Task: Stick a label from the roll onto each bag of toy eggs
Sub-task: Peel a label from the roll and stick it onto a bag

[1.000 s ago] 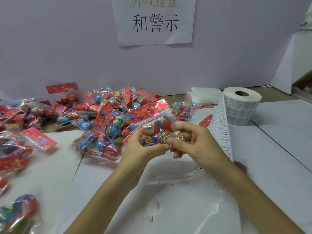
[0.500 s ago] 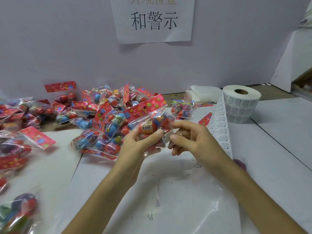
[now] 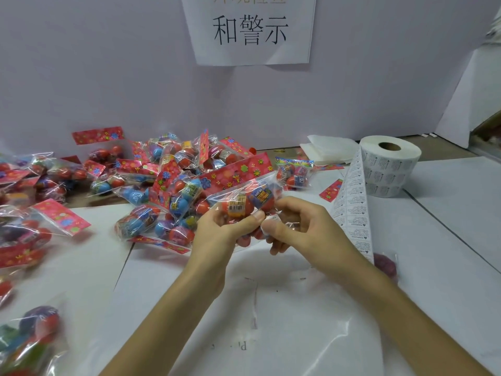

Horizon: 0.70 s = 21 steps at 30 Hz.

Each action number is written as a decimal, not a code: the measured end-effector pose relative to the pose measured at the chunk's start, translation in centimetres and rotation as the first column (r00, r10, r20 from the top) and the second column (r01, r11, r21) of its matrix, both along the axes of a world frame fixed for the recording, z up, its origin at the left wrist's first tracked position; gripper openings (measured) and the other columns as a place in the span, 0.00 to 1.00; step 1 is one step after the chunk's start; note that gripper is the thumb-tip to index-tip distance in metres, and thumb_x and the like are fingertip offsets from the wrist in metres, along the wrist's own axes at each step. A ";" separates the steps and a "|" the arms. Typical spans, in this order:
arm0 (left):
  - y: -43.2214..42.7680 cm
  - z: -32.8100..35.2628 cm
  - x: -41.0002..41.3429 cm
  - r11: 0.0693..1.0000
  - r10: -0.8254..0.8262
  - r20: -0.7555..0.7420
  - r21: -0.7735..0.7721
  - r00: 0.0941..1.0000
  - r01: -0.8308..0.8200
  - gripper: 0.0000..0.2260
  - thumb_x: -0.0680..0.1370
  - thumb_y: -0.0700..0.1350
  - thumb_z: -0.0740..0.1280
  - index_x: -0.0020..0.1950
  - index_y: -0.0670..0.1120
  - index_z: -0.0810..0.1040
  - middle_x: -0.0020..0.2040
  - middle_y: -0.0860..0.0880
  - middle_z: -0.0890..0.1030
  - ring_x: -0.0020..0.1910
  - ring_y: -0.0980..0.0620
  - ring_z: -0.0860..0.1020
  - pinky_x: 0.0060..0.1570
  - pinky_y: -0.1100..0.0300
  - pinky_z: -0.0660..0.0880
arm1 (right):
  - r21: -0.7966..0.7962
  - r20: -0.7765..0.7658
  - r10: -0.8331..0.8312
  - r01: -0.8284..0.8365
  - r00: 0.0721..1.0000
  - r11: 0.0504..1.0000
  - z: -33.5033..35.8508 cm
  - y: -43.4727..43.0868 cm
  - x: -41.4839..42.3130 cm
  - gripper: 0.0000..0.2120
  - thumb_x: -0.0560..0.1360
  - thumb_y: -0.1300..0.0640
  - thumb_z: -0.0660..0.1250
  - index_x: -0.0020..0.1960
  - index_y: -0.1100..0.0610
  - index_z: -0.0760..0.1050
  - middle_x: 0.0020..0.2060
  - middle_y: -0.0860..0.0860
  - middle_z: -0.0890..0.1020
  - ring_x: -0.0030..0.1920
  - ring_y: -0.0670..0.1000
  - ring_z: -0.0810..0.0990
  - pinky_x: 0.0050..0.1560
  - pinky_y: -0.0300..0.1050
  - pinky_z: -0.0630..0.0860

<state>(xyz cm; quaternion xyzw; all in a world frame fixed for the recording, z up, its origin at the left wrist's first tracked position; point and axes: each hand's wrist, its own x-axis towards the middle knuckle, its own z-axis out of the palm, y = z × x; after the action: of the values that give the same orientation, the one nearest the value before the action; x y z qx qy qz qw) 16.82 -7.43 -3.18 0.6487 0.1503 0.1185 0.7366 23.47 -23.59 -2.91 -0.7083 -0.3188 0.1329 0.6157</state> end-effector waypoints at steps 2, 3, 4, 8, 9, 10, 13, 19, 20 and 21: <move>0.1 0.1 -0.1 1.000 -0.016 0.012 0.007 1.000 0.016 0.13 0.74 0.43 0.76 0.56 0.41 0.83 0.42 0.44 0.86 0.39 0.51 0.82 0.45 0.53 0.77 | 0.017 -0.033 0.010 -0.009 0.999 1.000 0.2 0.0 0.1 0.08 0.76 0.50 0.72 0.53 0.51 0.81 0.41 0.53 0.86 0.35 0.55 0.85 0.39 0.44 0.81; 0.1 0.1 -0.1 1.000 -0.020 0.018 0.001 1.000 0.020 0.12 0.74 0.43 0.76 0.56 0.41 0.83 0.44 0.42 0.86 0.41 0.48 0.83 0.47 0.50 0.77 | 0.028 -0.055 0.018 -0.016 0.998 0.999 0.2 0.0 0.1 0.08 0.75 0.50 0.72 0.53 0.52 0.81 0.40 0.54 0.86 0.35 0.55 0.85 0.39 0.45 0.81; 0.1 0.1 -0.1 1.000 -0.021 0.023 -0.010 1.000 0.021 0.13 0.73 0.44 0.76 0.56 0.41 0.83 0.47 0.40 0.86 0.43 0.46 0.83 0.49 0.49 0.77 | 0.042 -0.079 0.029 -0.026 0.996 0.999 0.3 -0.1 0.2 0.10 0.76 0.50 0.73 0.53 0.53 0.81 0.40 0.55 0.86 0.36 0.55 0.85 0.40 0.45 0.82; 0.1 0.3 -0.1 0.999 -0.026 0.029 -0.047 0.999 0.027 0.21 0.67 0.49 0.77 0.57 0.41 0.84 0.52 0.37 0.85 0.47 0.43 0.81 0.49 0.50 0.76 | 0.084 -0.182 0.074 -0.060 0.981 0.995 0.5 -0.1 0.1 0.16 0.74 0.50 0.69 0.56 0.60 0.79 0.41 0.56 0.85 0.36 0.56 0.85 0.42 0.46 0.83; 0.2 0.4 -0.1 0.998 -0.022 0.026 -0.051 0.999 0.024 0.23 0.66 0.50 0.76 0.58 0.42 0.83 0.52 0.39 0.85 0.48 0.43 0.81 0.50 0.50 0.76 | 0.093 -0.210 0.082 -0.063 0.974 0.994 0.6 -0.1 0.1 0.17 0.74 0.50 0.68 0.57 0.61 0.78 0.42 0.56 0.86 0.37 0.56 0.85 0.42 0.46 0.83; 0.2 0.4 -0.1 0.998 -0.019 0.024 -0.056 1.000 0.020 0.24 0.66 0.51 0.76 0.58 0.42 0.83 0.52 0.40 0.86 0.50 0.43 0.81 0.52 0.50 0.76 | 0.103 -0.238 0.089 -0.066 0.967 0.993 0.7 -0.2 0.1 0.18 0.74 0.51 0.67 0.58 0.62 0.78 0.42 0.57 0.86 0.37 0.56 0.85 0.43 0.46 0.82; 0.2 0.5 -0.1 0.999 0.008 0.034 -0.035 0.999 -0.007 0.23 0.65 0.52 0.76 0.57 0.44 0.84 0.50 0.43 0.87 0.51 0.42 0.82 0.53 0.49 0.77 | 0.098 -0.271 0.090 -0.066 0.958 0.993 0.8 -0.3 0.1 0.16 0.79 0.52 0.65 0.61 0.62 0.77 0.44 0.60 0.85 0.39 0.57 0.85 0.46 0.48 0.82; 0.0 0.5 0.0 1.000 -0.015 0.010 0.009 1.000 0.015 0.23 0.66 0.53 0.76 0.59 0.48 0.82 0.50 0.49 0.87 0.51 0.47 0.85 0.48 0.57 0.81 | 0.083 -0.179 0.010 0.005 0.984 0.997 0.9 -0.1 -0.1 0.18 0.72 0.49 0.69 0.55 0.61 0.79 0.39 0.58 0.85 0.37 0.56 0.84 0.42 0.48 0.82; 0.0 0.5 -0.1 0.999 -0.035 0.009 -0.002 0.999 0.035 0.23 0.67 0.53 0.76 0.59 0.47 0.82 0.50 0.48 0.87 0.49 0.48 0.84 0.46 0.58 0.80 | 0.085 -0.177 0.016 -0.001 0.984 0.996 0.9 -0.1 -0.1 0.17 0.73 0.49 0.68 0.54 0.61 0.79 0.39 0.57 0.85 0.36 0.56 0.84 0.41 0.47 0.82; 0.1 0.5 -0.2 0.998 -0.056 0.007 -0.017 0.998 0.056 0.23 0.67 0.52 0.76 0.60 0.46 0.82 0.49 0.47 0.87 0.47 0.49 0.83 0.44 0.59 0.79 | 0.088 -0.186 0.026 -0.009 0.982 0.996 1.0 -0.1 -0.1 0.17 0.73 0.50 0.68 0.53 0.62 0.78 0.38 0.57 0.85 0.36 0.56 0.84 0.41 0.46 0.82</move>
<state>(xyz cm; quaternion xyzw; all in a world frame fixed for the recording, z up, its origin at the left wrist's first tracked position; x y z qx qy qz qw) 16.67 -7.34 -2.64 0.6460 0.1306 0.0988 0.7456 23.39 -23.72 -1.94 -0.6625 -0.2714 0.1903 0.6718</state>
